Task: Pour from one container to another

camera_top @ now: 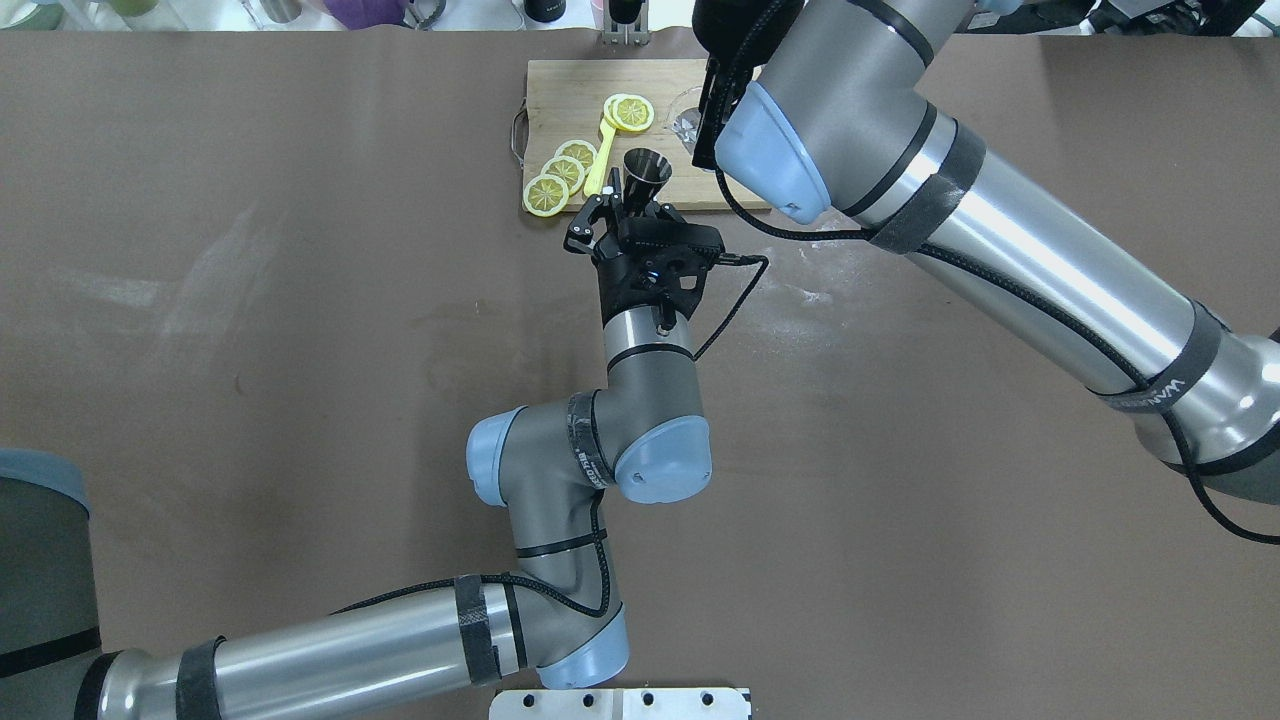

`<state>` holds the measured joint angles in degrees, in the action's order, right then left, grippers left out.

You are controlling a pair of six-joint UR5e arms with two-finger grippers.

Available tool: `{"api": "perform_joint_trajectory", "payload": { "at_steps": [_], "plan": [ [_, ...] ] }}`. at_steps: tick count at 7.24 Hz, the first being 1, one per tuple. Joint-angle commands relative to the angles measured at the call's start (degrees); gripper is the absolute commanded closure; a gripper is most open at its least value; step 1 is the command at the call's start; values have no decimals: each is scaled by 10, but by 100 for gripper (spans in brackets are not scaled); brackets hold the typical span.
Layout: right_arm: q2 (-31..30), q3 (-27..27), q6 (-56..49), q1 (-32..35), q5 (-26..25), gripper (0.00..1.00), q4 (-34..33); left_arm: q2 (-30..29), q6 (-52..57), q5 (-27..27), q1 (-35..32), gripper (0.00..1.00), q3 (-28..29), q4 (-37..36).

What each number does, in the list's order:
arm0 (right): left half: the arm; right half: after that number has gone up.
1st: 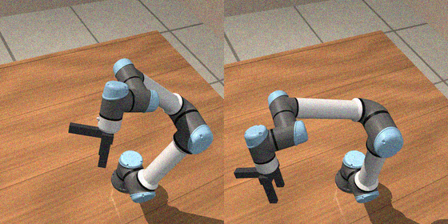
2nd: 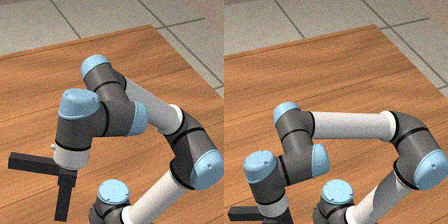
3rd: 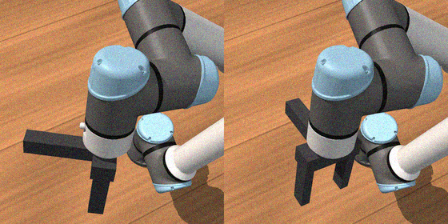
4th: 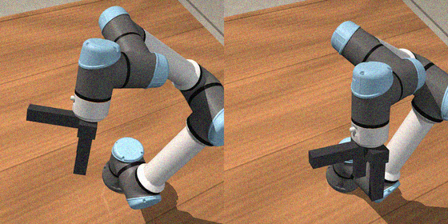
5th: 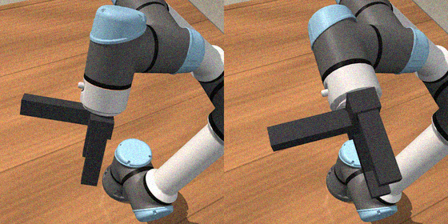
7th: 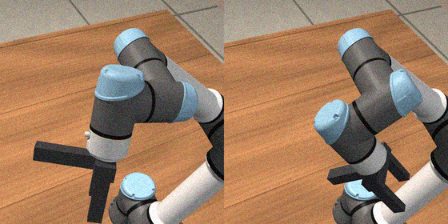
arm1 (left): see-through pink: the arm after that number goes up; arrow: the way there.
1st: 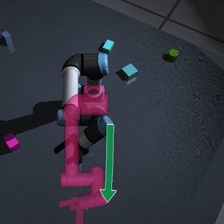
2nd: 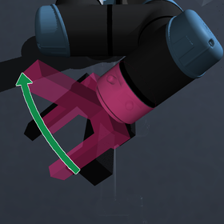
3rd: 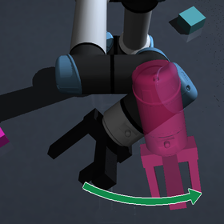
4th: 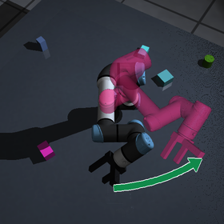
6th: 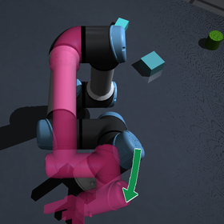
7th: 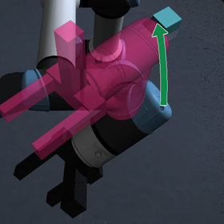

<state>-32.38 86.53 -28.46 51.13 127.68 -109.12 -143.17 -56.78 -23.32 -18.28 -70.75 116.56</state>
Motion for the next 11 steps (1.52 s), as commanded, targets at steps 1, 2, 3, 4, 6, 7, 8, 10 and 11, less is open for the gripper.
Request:
{"api": "perform_joint_trajectory", "payload": {
  "at_steps": [1, 2, 3, 4, 6, 7, 8, 10, 11],
  "plan": [
    [17, 2, -18, -2, -17, 100, -43, -1, 0, 0, 0, 100, -2, 2],
    [26, 5, -31, -6, -30, 100, -66, -1, 0, 0, 0, 100, -1, 2],
    [31, 4, -38, -8, -37, 100, -78, -2, 0, 0, 0, 100, 0, 2],
    [43, 5, -42, -25, -64, 100, -112, -3, 0, 0, 0, 100, -1, 2],
    [46, 5, -70, -31, -77, 100, -133, -4, 0, 0, 0, 100, -1, 2],
    [47, 5, -84, -32, -84, 100, -141, -4, 0, 0, 0, 100, -1, 2],
    [53, 4, -101, -32, -87, 100, -155, -4, 0, 0, 0, 100, 0, 2],
    [59, -2, -106, -32, -92, 100, -159, -4, 0, 0, 0, 100, -1, 4],
    [63, -8, -106, -35, -94, 100, -159, -4, 0, 0, 0, 100, 0, 4]
  ]
}}
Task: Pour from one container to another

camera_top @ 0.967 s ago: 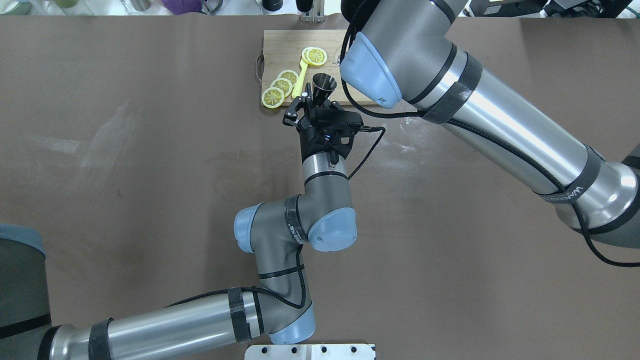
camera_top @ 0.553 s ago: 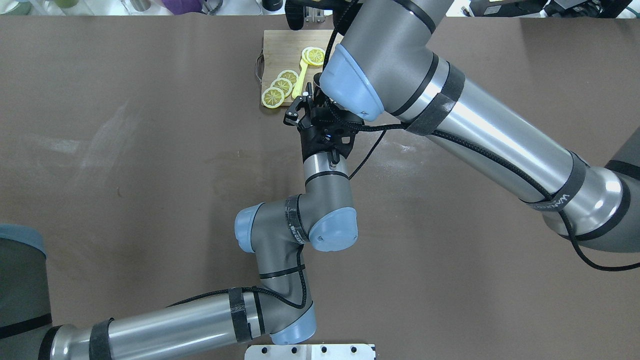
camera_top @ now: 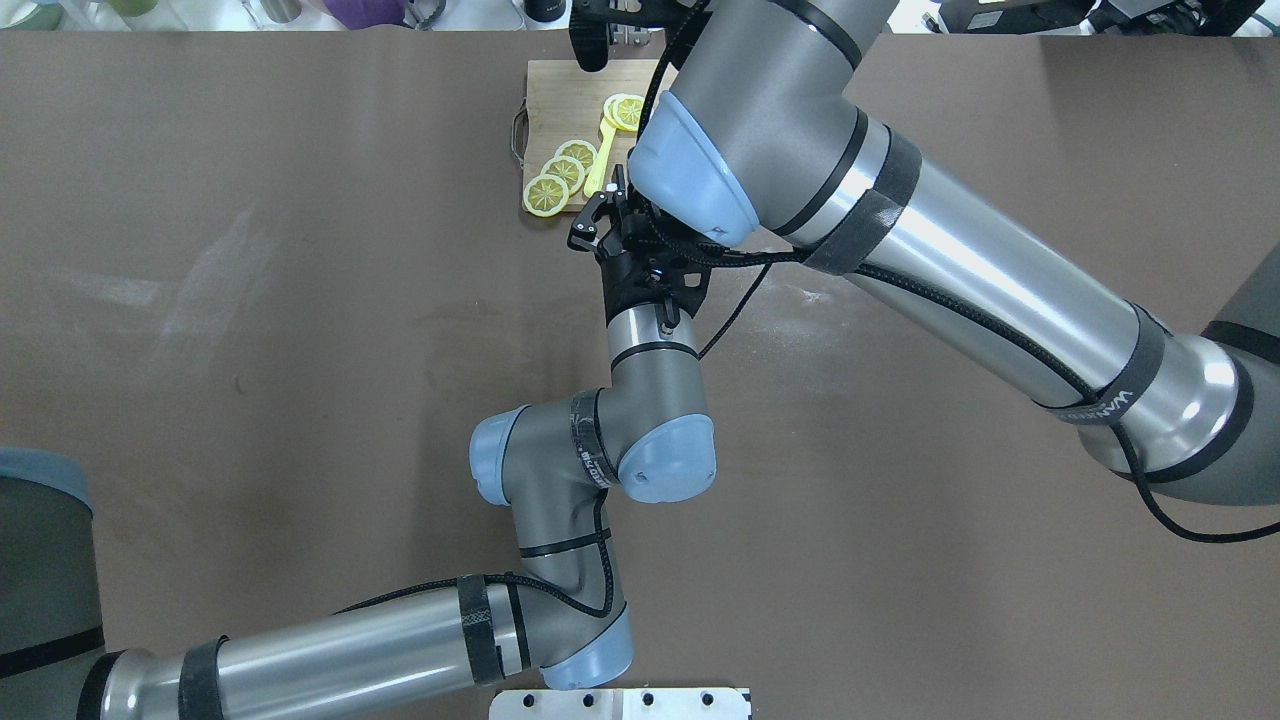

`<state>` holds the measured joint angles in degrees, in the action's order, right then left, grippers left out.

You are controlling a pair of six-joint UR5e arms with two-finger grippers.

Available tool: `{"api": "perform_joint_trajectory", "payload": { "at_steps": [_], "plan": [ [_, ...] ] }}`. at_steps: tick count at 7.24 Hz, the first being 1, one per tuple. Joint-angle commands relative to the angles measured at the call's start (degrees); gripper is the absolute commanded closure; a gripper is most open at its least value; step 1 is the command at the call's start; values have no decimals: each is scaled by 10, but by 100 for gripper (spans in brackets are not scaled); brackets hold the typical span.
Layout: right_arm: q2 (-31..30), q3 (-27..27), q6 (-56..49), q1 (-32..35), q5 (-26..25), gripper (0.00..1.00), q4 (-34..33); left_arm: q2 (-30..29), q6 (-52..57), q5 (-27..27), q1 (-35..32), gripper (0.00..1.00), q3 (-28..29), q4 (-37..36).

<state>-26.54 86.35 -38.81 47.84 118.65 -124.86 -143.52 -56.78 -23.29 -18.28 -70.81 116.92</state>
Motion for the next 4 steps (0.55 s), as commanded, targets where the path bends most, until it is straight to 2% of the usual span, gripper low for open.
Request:
{"api": "perform_joint_trajectory", "payload": {
  "at_steps": [1, 4],
  "plan": [
    [13, -18, -2, -5, -5, 100, -1, 0, 0, 0, -1, 100, 1, 1],
    [28, -42, -9, -13, -25, 100, -1, -4, 1, -1, -4, 100, 1, 1]
  ]
}}
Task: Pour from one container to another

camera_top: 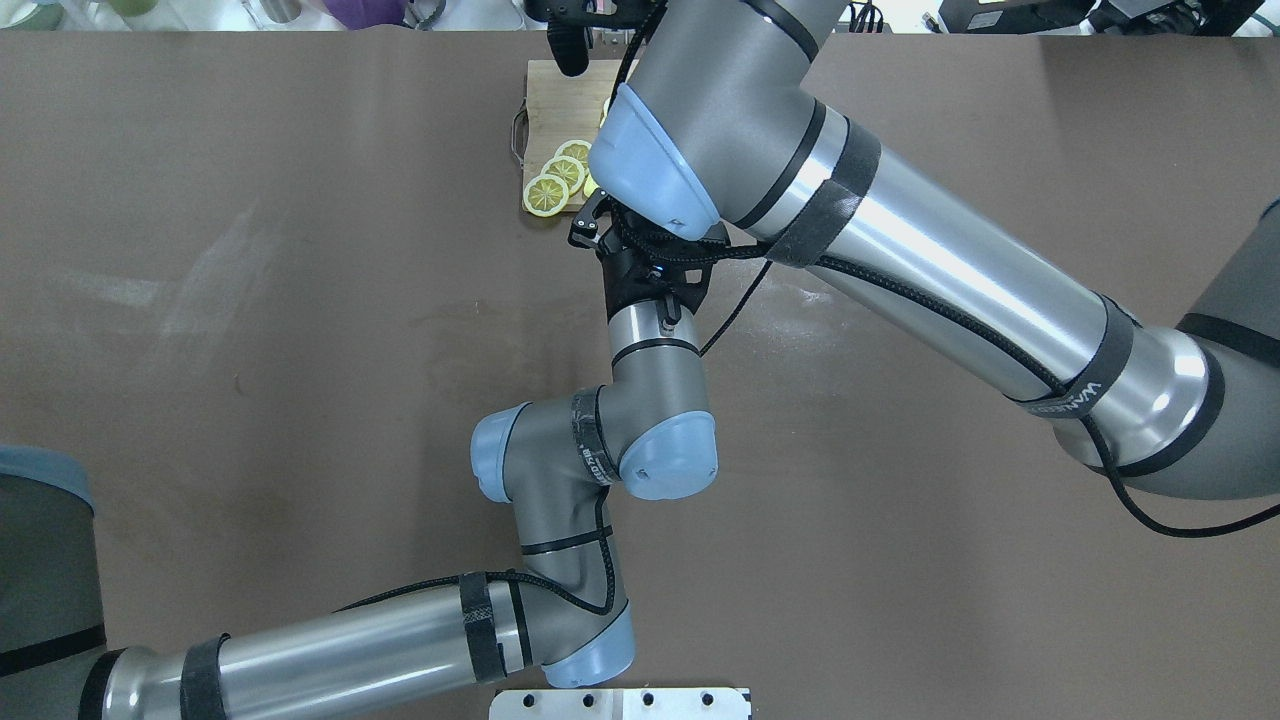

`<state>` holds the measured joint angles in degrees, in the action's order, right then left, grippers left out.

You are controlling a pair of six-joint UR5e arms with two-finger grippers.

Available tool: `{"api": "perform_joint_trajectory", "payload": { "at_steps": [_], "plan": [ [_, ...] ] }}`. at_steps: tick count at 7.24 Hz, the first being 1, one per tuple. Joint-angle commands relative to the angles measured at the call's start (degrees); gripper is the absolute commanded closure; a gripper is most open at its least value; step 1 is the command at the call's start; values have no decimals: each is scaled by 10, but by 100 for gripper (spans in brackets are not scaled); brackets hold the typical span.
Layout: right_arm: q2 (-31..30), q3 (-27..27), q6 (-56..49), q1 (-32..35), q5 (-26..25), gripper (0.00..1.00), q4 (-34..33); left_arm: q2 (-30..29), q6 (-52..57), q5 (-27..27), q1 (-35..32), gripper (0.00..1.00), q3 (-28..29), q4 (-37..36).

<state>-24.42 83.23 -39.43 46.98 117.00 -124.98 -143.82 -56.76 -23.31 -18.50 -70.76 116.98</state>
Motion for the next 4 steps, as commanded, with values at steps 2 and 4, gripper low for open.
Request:
{"api": "perform_joint_trajectory", "payload": {
  "at_steps": [2, 4],
  "plan": [
    [15, -20, -19, -4, -10, 100, -10, -1, 1, 0, -2, 100, 0, 0],
    [15, -21, -21, -4, -13, 100, -10, -2, 1, 0, -2, 100, 0, 1]
  ]
}}
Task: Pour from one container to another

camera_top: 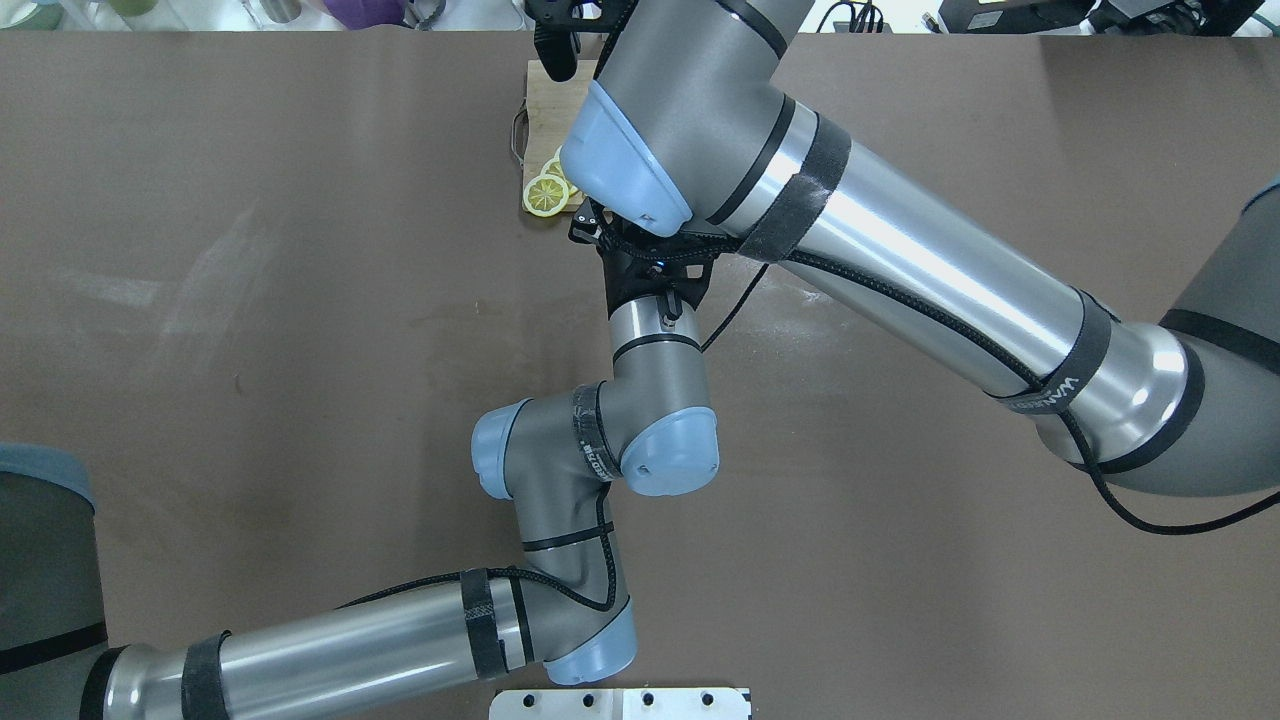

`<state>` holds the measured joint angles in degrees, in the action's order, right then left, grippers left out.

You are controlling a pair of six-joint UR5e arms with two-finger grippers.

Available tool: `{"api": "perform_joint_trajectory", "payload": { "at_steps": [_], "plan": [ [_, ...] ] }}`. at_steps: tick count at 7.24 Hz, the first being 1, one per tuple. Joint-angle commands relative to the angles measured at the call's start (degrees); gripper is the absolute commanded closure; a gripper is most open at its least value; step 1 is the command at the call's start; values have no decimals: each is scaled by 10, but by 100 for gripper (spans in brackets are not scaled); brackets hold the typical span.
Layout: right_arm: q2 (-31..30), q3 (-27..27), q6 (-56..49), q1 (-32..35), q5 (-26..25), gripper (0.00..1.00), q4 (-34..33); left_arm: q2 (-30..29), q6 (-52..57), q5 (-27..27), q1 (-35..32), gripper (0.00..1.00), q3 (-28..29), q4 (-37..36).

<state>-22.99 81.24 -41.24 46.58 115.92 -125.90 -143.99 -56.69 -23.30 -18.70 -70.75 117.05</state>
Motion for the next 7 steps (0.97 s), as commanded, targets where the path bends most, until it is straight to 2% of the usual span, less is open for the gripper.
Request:
{"api": "perform_joint_trajectory", "payload": {
  "at_steps": [1, 4, 7],
  "plan": [
    [-1, 0, -3, 0, -3, 100, -1, -1, -1, -1, 0, 100, -1, 0],
    [-27, 22, -7, 6, 8, 100, 8, -1, 0, 0, 0, 100, -1, 0],
    [-45, 42, -19, 40, 46, 100, 22, -1, 0, 0, 0, 100, -2, 1]
  ]
}}
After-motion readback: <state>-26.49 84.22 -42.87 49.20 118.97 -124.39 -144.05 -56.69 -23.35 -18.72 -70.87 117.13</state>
